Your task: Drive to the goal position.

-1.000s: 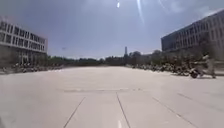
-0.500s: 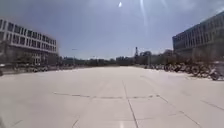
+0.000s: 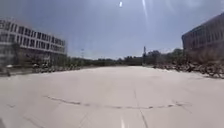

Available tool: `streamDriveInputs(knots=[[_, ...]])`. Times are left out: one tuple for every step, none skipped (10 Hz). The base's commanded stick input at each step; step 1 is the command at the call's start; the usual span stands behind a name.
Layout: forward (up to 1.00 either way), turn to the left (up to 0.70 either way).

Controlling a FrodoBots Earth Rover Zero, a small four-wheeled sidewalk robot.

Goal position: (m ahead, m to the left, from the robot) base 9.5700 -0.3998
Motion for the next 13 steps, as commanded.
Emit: streamDriveInputs(knots=[[0.85,0.00],[0.85,0.00],[0.84,0.00],[0.83,0.00],[0.82,0.00],[0.81,0.00],[0.82,0.00],[0.82,0.00],[0.82,0.00],[0.82,0.00],[0.82,0.00],[0.82,0.00],[0.82,0.00]])
